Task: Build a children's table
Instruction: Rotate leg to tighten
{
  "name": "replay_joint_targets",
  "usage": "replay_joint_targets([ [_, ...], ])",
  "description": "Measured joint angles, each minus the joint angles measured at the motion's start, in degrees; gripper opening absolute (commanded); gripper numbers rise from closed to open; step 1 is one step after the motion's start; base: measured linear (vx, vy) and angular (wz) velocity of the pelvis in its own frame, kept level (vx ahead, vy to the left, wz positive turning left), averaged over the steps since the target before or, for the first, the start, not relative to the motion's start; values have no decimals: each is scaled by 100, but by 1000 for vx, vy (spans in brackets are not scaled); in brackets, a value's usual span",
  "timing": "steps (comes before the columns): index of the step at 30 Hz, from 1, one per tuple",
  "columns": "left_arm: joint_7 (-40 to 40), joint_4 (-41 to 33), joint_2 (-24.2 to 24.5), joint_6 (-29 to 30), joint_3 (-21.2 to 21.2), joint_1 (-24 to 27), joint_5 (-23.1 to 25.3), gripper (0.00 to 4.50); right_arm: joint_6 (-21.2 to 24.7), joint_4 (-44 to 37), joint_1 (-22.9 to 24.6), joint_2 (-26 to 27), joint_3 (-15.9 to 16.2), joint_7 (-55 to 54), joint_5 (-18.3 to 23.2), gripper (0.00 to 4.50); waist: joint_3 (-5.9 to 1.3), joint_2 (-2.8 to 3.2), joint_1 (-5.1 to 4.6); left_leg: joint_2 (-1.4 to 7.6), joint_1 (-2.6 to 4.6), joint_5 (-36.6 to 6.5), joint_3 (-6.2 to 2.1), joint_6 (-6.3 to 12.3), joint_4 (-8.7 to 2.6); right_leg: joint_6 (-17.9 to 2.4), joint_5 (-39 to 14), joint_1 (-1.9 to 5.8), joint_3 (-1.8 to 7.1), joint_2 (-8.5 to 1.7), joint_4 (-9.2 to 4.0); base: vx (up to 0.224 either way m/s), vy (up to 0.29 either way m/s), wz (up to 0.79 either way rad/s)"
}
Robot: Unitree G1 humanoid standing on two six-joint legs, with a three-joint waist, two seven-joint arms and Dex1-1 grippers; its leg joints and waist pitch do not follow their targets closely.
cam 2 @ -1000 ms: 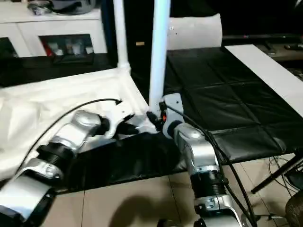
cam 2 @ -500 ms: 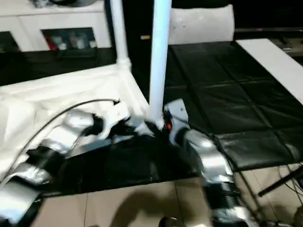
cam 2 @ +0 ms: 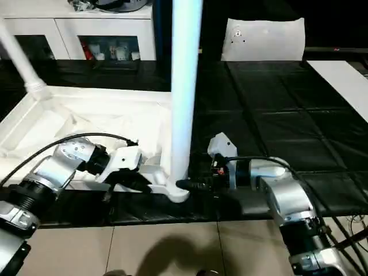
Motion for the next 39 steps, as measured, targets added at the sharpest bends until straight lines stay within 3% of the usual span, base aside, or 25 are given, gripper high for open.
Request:
replay_joint_targets([
  [6, -250, 7, -5, -200, -118, -39, -9, 0, 78, 117, -117, -80, 166, 599, 164, 327, -1, -16, 116, 7, -1, 18, 0, 29, -2, 3, -2, -1, 1, 0, 1, 0, 0, 0],
  [20, -304, 109, -20, -316, -146, -89, -2, 0, 215, 307, -209, -17, 254, 891, 295, 209, -1, -35, 115, 2, 3, 18, 4, 26, -1, 3, -2, 0, 3, 0, 2, 0, 0, 0],
  [30, -150, 244, -160, 11, -77, -161, 2, 0, 548, 47, 64, 160, 27, 447, 417, 191, -1, -34, 134, -2, 12, 21, 4, 13, 0, 5, 0, 9, 4, 1, 3, 0, 0, 0],
  [34, 844, 455, -427, 742, 226, -287, 133, 0, 660, 15, 150, 611, -388, -907, 217, 191, -1, -34, 15, -5, 17, 31, 4, -24, 2, 6, 1, 16, -2, 1, -4, 0, 0, 0],
  [39, 1804, 532, -847, 1388, 463, -357, 198, 0, 690, 135, 48, 1121, -719, -2330, -90, 189, -3, -32, -281, 22, -10, 30, -1, -22, -8, 24, 20, 27, -67, 3, -96, 0, 0, 0],
])
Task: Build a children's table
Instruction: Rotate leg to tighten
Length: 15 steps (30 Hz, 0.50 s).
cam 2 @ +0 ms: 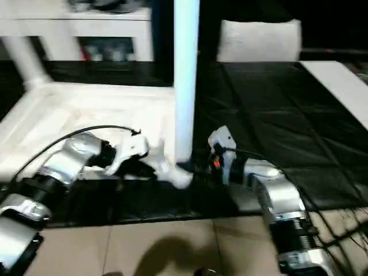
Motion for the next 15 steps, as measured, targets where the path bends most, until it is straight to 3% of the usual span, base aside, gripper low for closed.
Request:
replay_joint_targets([
  [2, 691, 124, -297, 331, 184, -79, 13, 0, 52, 133, -143, 439, -189, -925, -192, 189, 0, 0, -97, -3, -13, -1, -1, 0, 0, -5, 20, -2, 6, 0, -1, 0, 0, 0],
  [4, 1382, 190, -583, 635, 334, -159, 58, 0, 136, 283, -361, 911, -356, -1909, -380, 188, 0, 1, -125, -3, -20, -1, -4, 1, -6, -12, 34, -12, 5, 1, 3, 0, 0, 0],
  [11, 2178, 69, -911, 1008, 530, -174, 62, 0, 9, 596, -696, 1366, -486, -2980, -575, 188, -2, 3, -95, -2, -43, 12, 1, 34, -52, -15, 11, -51, 13, 5, 8, 0, 0, 0],
  [12, 2176, 49, -909, 1026, 529, -169, 63, 0, -30, 599, -687, 1370, -489, -2980, -575, 258, -2, 3, -91, -2, -44, 11, 3, 36, -52, -15, 10, -54, 14, 5, 8, 0, 0, 0],
  [15, 2089, -23, -849, 982, 468, -133, 65, 0, -72, 544, -609, 1391, -493, -2913, -545, 265, -1, 3, -91, -1, -42, 9, 9, 40, -53, -17, 11, -56, 19, 5, 9, 0, 0, 0],
])
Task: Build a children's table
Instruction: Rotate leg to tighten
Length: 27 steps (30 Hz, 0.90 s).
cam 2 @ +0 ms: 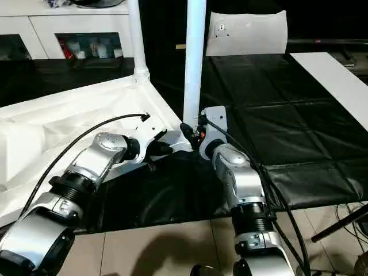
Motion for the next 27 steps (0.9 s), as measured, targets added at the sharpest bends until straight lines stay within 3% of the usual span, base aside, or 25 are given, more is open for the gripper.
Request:
replay_joint_targets([
  [1, -130, -27, 67, -67, -29, 26, -7, 0, -53, -74, 111, -64, 8, 118, 20, 294, 0, 0, 11, 0, 0, -1, 1, 1, -1, 0, 0, 0, 1, 0, 0, 0, 0, 0],
  [5, -581, -170, 290, -352, -114, 161, -27, 0, -232, -173, 369, -469, 166, 775, 99, 306, 3, 4, 36, 0, 2, 0, 4, 1, 1, -5, 3, 0, 4, -1, 1, 0, 0, 0],
  [8, -964, -184, 456, -606, -191, 239, -94, 0, -349, -290, 452, -834, 283, 1416, 158, 345, 3, 5, 68, 1, 6, 2, 4, 0, 3, -9, 6, 2, 4, 0, 7, 0, 0, 0],
  [11, -1631, -323, 756, -985, -368, 382, -213, 0, -566, -518, 608, -1455, 459, 2365, 292, 355, 3, 4, 148, 4, 17, 2, 4, 0, 8, -9, 7, 12, 5, 0, 9, 0, 0, 0],
  [12, -1873, -360, 884, -1153, -402, 454, -249, 0, -591, -518, 638, -1612, 456, 2638, 320, 380, 3, 4, 179, 4, 15, 3, 4, -2, 10, -10, 8, 11, 5, 0, 11, 0, 0, 0],
  [16, -2622, -367, 1148, -1592, -578, 464, -258, 0, -602, -573, 653, -1890, 674, 3423, 427, 407, 3, 5, 322, 5, 20, 6, 4, -8, 27, -12, 12, 18, 6, -3, 20, 0, 0, 0],
  [24, -3728, -380, 1540, -2273, -952, 427, -337, 0, -460, -757, 654, -2620, 1036, 5128, 847, 407, 2, 3, 476, 15, 25, 6, 4, -7, 41, -9, 11, 25, 17, -6, 40, 0, 0, 0],
  [27, -4015, -380, 1607, -2490, -1051, 387, -293, 0, -413, -762, 653, -2679, 1139, 5575, 943, 381, 2, 2, 488, 10, 35, 6, 4, -10, 54, -7, 9, 30, 18, -6, 54, 0, 0, 0],
])
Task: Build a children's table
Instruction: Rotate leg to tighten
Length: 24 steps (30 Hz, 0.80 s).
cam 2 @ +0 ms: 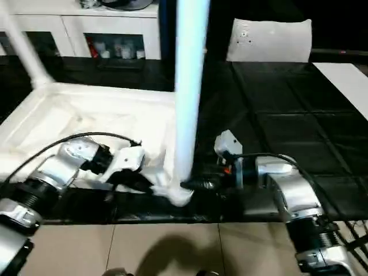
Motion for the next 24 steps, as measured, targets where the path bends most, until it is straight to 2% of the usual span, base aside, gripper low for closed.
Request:
replay_joint_targets([
  [2, -105, 54, -15, -99, -69, -52, 17, 0, 18, 0, -6, -42, 96, 209, 28, 349, 0, -2, 9, -1, 6, 0, 0, -1, 5, 0, 0, 8, 0, -2, 0, 0, 0, 0],
  [4, -165, 134, -68, -187, -108, -109, 50, 0, 74, 1, -24, -59, 210, 344, 50, 349, 1, -6, 15, -6, 15, -3, 0, -5, 7, 0, 0, 18, 0, -2, 0, 0, 0, 0],
  [7, -210, 199, -101, -238, -137, -152, 56, 0, 102, 12, -66, -57, 263, 456, 76, 309, 1, -10, 19, -8, 19, -10, 0, -17, 7, 1, 0, 23, 0, -2, 0, 0, 0, 0],
  [17, -311, 297, -138, -421, -151, -183, 51, 0, 227, 40, -124, -48, 358, 621, 85, 232, 1, -12, 98, -7, 16, -9, 0, -15, 3, 5, -3, 23, -3, -2, -4, 0, 0, 0],
  [18, -313, 316, -139, -441, -151, -186, 50, 0, 232, 40, -124, -43, 361, 620, 85, 213, 0, -12, 105, -7, 17, -9, 0, -16, 3, 5, -3, 23, -4, -2, -4, 0, 0, 0],
  [24, -327, 320, -154, -357, -120, -186, 36, 0, 370, 35, -105, 28, 318, 550, 140, 200, -1, -13, 108, -6, 20, -9, 0, -17, 2, 5, -3, 24, -4, -1, -4, 0, 0, 0],
])
